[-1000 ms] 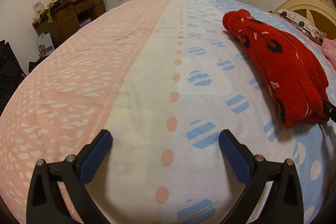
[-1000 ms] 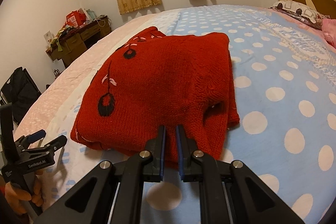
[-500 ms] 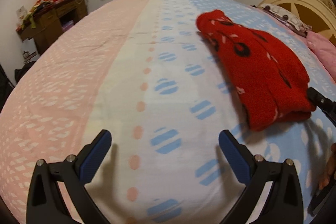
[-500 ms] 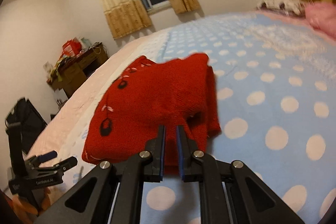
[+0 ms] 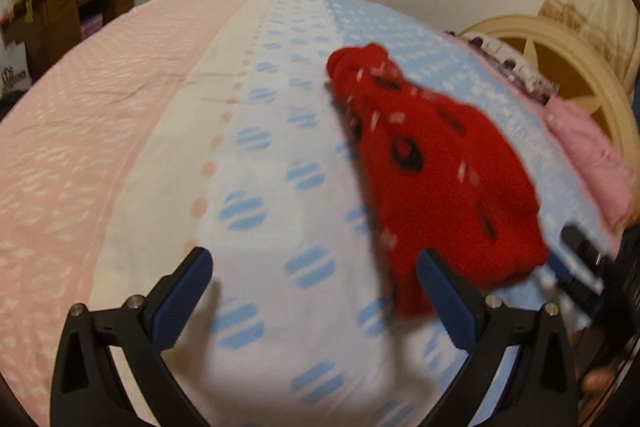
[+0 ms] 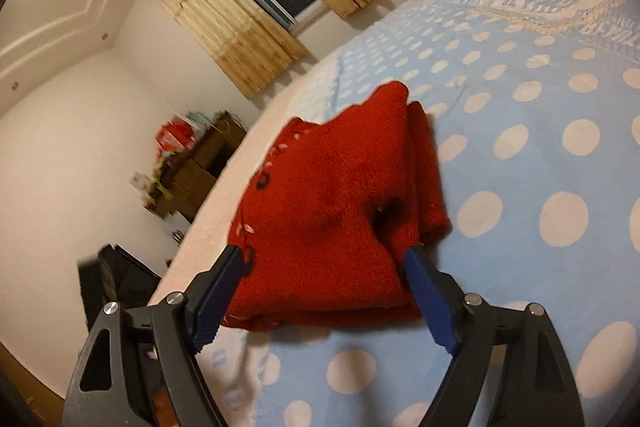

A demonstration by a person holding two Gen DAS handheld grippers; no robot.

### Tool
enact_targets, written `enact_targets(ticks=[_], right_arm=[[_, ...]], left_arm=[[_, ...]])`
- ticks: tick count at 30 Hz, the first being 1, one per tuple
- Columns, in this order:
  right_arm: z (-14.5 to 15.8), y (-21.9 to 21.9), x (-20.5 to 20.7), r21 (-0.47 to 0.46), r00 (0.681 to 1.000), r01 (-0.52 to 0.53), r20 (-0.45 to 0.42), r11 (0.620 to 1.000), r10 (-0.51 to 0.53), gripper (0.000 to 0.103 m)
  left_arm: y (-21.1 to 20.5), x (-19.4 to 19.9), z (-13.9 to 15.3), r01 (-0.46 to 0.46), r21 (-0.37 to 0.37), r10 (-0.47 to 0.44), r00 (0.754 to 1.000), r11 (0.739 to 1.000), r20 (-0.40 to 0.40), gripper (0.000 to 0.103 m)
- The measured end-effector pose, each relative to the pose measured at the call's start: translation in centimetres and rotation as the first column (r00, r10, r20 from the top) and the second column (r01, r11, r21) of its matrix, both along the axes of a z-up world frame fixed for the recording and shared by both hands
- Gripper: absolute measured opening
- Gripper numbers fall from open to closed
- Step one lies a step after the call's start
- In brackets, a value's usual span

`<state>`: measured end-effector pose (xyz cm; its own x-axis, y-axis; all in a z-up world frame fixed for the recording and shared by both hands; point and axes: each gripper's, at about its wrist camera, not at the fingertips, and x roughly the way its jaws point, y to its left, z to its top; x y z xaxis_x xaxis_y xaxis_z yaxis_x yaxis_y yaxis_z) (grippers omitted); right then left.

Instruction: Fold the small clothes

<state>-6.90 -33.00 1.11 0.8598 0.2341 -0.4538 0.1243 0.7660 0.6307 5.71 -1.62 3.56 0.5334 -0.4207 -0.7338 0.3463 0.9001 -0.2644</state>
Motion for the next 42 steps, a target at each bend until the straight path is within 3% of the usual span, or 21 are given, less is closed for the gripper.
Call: enact_targets(ticks=[4,8,13,16,19,21,23,29,32,35,38,42], right_arm=[[3.0,-1.0,1.5,-0.086,0.999,0.027,-0.037,0.996,-0.03,0.082],[4.5,-2.1,5.3,-0.226,0.994,0.042,-0.091,0.973,-0.064,0.082],[0.5,-4.9,10.5,-0.15,0.978,0.089,-0.175,0.985,-0.115,0.082],[-2.1,-4.1,11.7,-0.158,0.978,0.053,-0.189,0.986,-0.083,0.082],[-2.0,-3.9,11.7,-0.168,0.983,0.033,-0.173,0.985,-0.062,0.078],[-2.5,-4.0,11.8,-0.139,0.988,0.008,-0.153,0.99,-0.03,0.057],[-2.8,-4.1,11.8,-0.106,0.99,-0.015,-0.143,0.994,0.0,0.048],[-3.2,-4.2,11.9,-0.063,0.99,-0.026,-0.138,0.998,0.017,0.047],[-2.9,-3.7,11.7,-0.088,0.991,-0.028,-0.131,0.996,0.016,0.039],[-2.0,-2.3,11.5,-0.175,0.99,-0.014,-0.141,0.984,-0.011,0.033],[-0.8,-1.3,10.4,-0.196,0.99,0.016,-0.131,0.98,-0.042,0.03],[0.4,-0.5,8.5,-0.145,0.993,0.038,-0.109,0.989,-0.054,0.03]], left_arm=[[-2.0,2.8,1.6,0.036,-0.117,-0.04,0.999,0.992,-0.033,0.103],[-5.3,6.2,1.6,0.053,-0.15,-0.067,0.994,0.987,-0.09,0.103],[-8.1,9.0,-0.1,0.047,-0.21,-0.083,0.983,0.977,-0.163,0.103],[-9.1,10.0,-2.3,0.031,-0.192,-0.076,0.969,0.981,-0.234,0.103],[-9.5,9.3,-2.1,0.063,-0.181,-0.093,0.983,0.981,-0.158,0.103],[-9.8,9.1,-1.9,0.07,-0.17,-0.094,0.986,0.983,-0.138,0.102],[-10.1,9.0,-1.9,0.08,-0.173,-0.102,0.987,0.982,-0.12,0.089],[-10.4,8.7,-1.7,0.094,-0.171,-0.111,0.989,0.981,-0.097,0.073],[-10.8,8.0,-0.9,0.11,-0.121,-0.116,0.992,0.987,-0.042,0.058],[-11.7,7.3,0.0,0.121,-0.036,-0.121,0.993,0.992,0.006,0.049],[-11.7,6.8,0.8,0.121,0.011,-0.122,0.992,0.993,0.028,0.044],[-11.2,5.4,1.7,0.128,0.069,-0.131,0.99,0.989,0.043,0.044]])
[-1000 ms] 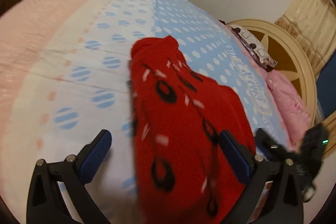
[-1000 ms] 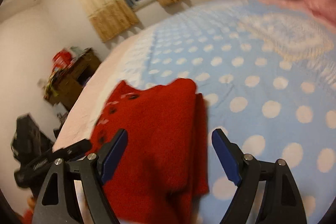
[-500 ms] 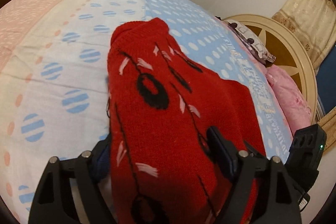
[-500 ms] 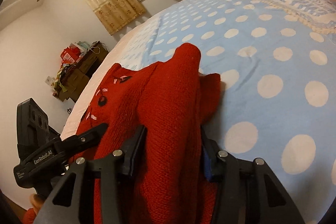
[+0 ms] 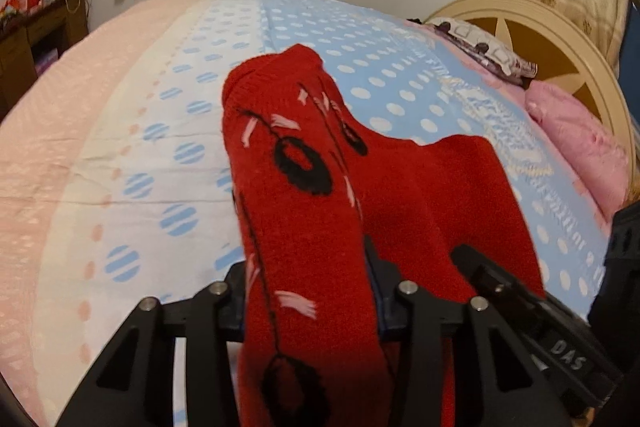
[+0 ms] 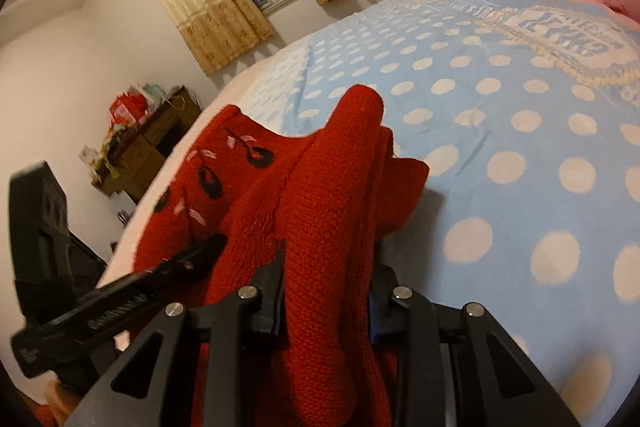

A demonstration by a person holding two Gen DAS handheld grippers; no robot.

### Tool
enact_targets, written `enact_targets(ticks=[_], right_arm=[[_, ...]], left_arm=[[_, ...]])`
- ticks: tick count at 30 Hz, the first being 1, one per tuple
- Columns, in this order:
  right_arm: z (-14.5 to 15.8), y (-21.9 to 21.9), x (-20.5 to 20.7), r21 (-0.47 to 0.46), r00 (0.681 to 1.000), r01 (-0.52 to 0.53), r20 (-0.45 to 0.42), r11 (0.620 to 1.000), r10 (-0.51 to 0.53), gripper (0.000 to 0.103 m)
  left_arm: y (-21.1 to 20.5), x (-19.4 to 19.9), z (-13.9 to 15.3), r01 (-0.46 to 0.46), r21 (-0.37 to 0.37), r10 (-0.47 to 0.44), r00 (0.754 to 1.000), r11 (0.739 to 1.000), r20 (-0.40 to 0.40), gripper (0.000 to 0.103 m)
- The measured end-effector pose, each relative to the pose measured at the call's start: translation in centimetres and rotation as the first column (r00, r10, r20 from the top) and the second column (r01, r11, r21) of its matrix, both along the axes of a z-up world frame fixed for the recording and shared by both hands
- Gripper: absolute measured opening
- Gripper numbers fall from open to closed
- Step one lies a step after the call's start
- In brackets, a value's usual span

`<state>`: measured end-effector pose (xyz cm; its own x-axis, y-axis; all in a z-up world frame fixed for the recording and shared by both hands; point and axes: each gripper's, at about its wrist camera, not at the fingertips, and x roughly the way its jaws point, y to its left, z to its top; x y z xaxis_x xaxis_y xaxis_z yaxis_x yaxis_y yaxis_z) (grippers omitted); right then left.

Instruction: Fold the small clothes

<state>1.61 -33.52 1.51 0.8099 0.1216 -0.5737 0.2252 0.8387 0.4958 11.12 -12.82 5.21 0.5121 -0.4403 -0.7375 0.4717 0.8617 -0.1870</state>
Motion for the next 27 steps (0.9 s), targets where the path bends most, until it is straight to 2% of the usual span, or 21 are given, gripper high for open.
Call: enact_targets(ticks=[5,8,11,14,18,24,27], right_arm=[[1.2,2.3,-2.8,0.063,1.0,-0.026,0.007,0.998,0.026,0.03],[0.6,4.3,-4.5,0.113,0.997,-0.066,-0.031,0.991,0.07,0.03],[-0.4,6.1,-6.2,0.14,0.994,-0.095,-0.044,0.985,0.103,0.03],[-0.5,7.3,-7.3,0.113,0.994,-0.096,-0.04,0.989,0.101,0.03],[-0.5,8.5,-7.3,0.013,0.994,-0.088,-0.069,0.996,0.089,0.03],[-1.7,8.0,-7.1,-0.01,0.994,-0.069,-0.086,0.998,0.068,0.03],[-1.8,7.9,-7.1,0.0,0.995,-0.062,-0.082,0.998,0.062,0.03]], left_arm=[[2.1,-2.5,0.5,-0.005,0.057,0.005,1.0,0.998,-0.012,0.044],[3.8,-4.1,0.2,-0.008,0.106,0.014,0.999,0.994,-0.051,0.044],[5.6,-5.7,-0.4,-0.019,0.123,0.027,0.997,0.992,-0.066,0.044],[6.2,-7.1,-0.4,-0.028,0.124,0.033,0.999,0.992,-0.042,0.046],[6.0,-7.3,-0.6,-0.038,0.13,0.041,0.999,0.991,-0.016,0.047],[4.9,-7.6,-1.0,-0.057,0.182,0.047,0.997,0.982,0.054,0.05],[4.9,-7.8,-1.0,-0.066,0.184,0.053,0.996,0.981,0.071,0.05]])
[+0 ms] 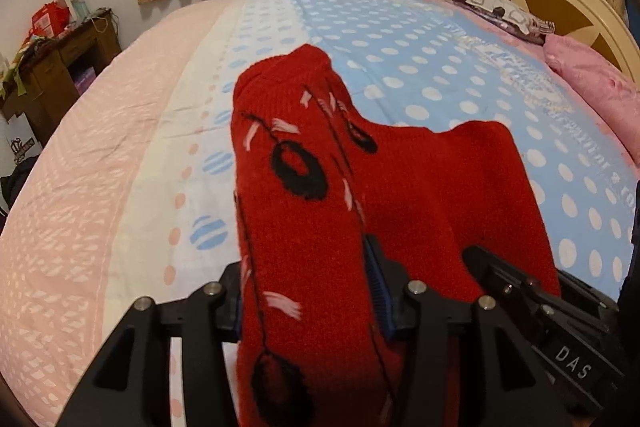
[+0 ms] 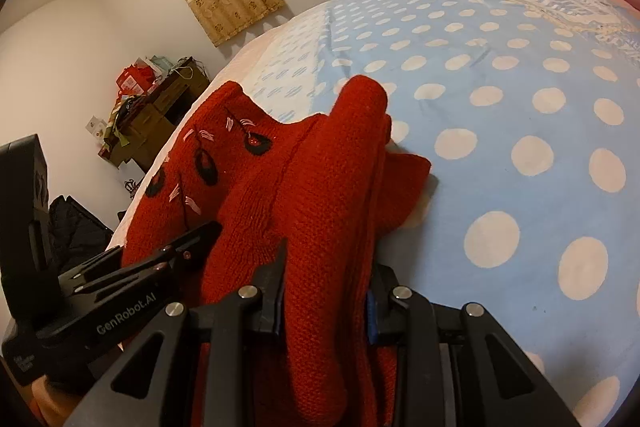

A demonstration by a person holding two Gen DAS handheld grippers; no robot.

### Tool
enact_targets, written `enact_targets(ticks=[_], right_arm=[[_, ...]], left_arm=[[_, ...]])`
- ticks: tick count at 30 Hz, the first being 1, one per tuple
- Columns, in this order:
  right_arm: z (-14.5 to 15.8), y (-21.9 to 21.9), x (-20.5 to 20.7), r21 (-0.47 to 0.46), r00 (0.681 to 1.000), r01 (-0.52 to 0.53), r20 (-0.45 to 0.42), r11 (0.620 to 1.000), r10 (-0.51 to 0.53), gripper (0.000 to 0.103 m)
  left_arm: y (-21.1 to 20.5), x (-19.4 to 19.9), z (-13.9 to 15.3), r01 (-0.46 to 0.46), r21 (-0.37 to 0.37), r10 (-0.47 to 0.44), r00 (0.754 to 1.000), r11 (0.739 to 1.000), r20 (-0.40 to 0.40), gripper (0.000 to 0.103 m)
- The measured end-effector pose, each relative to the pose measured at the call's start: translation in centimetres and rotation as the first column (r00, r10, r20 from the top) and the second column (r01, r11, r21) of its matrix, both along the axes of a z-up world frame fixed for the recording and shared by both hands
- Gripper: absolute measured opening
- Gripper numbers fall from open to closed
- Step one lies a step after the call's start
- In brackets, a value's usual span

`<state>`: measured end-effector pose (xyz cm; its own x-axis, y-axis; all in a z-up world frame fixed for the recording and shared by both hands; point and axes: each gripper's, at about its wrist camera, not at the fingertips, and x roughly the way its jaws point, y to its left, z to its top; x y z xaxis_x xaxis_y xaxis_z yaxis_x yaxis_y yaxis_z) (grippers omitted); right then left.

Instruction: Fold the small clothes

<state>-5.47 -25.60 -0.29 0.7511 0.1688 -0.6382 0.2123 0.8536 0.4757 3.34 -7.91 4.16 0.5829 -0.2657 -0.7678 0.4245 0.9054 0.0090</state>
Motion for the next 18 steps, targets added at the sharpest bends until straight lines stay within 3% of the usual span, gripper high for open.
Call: enact_targets(ticks=[3,7,11,18], right_arm=[[0.0,0.0,0.2,-0.006,1.0,0.0,-0.002,1.0,0.0,0.03],[1.3,1.2,-0.2,-0.097,1.0,0.001,0.012,0.995,0.0,0.03],[2.6,2.7,-1.2,-0.133,0.999,-0.011,0.043,0.991,0.017,0.03],[3.1,4.7,-1.4,-0.087,0.998,-0.052,0.042,0.995,0.055,0.03]], left_arm=[[0.1,0.0,0.1,0.001,-0.008,-0.001,1.0,1.0,-0.001,0.049],[0.4,-0.6,0.5,0.013,-0.006,-0.013,1.0,1.0,0.011,0.044],[1.3,-1.2,0.9,0.003,-0.014,-0.003,1.0,1.0,0.004,0.043],[4.1,-1.7,1.7,-0.029,-0.021,0.029,0.999,0.999,0.014,0.042]])
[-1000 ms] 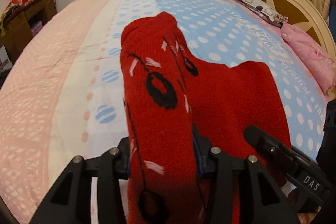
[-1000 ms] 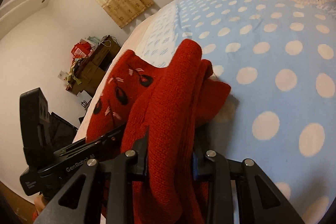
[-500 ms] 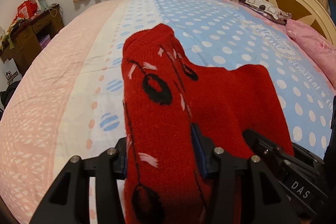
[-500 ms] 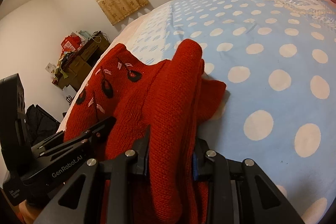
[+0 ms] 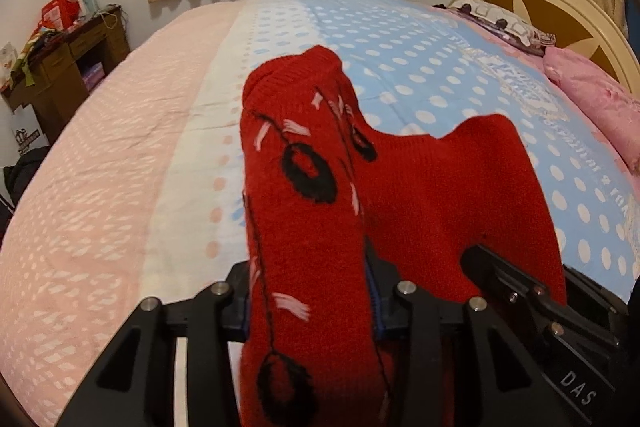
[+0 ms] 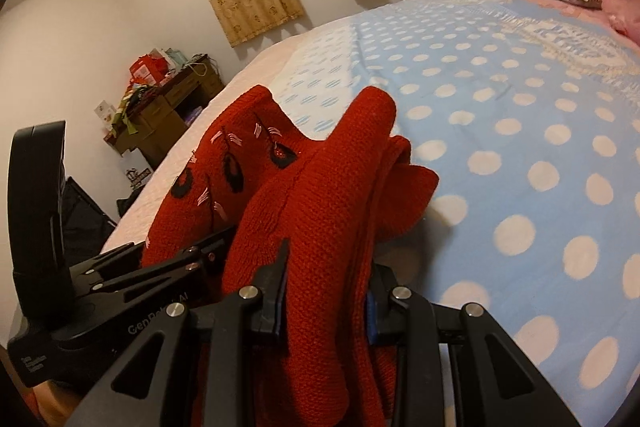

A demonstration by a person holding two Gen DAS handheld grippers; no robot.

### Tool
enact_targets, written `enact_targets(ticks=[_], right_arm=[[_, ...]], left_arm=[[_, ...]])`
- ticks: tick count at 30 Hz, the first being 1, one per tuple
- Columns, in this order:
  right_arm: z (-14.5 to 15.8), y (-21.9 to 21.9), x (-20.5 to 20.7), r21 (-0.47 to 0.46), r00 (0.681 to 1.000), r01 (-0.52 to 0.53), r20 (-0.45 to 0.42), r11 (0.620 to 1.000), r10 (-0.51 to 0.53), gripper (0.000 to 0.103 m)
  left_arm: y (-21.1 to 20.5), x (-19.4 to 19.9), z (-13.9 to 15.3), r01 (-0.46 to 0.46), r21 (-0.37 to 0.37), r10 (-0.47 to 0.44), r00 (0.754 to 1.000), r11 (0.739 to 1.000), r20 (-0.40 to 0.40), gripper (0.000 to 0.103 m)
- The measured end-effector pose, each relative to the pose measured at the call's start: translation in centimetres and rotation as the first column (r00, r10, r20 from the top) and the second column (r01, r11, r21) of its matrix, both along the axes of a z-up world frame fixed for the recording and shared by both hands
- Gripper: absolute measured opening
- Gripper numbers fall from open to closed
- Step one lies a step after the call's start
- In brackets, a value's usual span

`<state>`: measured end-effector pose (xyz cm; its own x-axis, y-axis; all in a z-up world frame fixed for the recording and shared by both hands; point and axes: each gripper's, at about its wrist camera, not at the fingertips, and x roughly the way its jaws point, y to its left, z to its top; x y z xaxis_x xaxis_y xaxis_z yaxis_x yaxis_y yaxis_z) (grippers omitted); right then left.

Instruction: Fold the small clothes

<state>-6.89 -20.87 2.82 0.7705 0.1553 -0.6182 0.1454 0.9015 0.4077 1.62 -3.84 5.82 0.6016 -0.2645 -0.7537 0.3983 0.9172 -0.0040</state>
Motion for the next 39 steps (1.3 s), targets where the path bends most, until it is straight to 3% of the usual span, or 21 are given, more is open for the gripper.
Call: enact_targets(ticks=[12,23,29,39], right_arm=[[1.6,7.7,1.9,-0.014,0.989,-0.147,0.024,0.989,0.147,0.03],[2.7,14.0,4.5,-0.028,0.959,-0.282,0.037,0.959,0.282,0.03],[3.0,16.9,6.9,-0.027,0.938,-0.342,0.058,0.939,0.343,0.03],[2.3,22.5,12.2,-0.062,0.877,-0.449,0.158,0.891,0.453,0.03]], left_arm=[[7.2,0.6,0.5,-0.137,-0.033,0.137,0.991,0.99,0.006,0.042],[13.0,1.8,1.0,-0.262,-0.059,0.265,0.964,0.963,0.031,0.042],[16.1,3.1,1.3,-0.339,-0.067,0.342,0.938,0.938,0.047,0.042],[19.8,6.7,0.8,-0.456,-0.032,0.456,0.882,0.89,0.122,0.041]])
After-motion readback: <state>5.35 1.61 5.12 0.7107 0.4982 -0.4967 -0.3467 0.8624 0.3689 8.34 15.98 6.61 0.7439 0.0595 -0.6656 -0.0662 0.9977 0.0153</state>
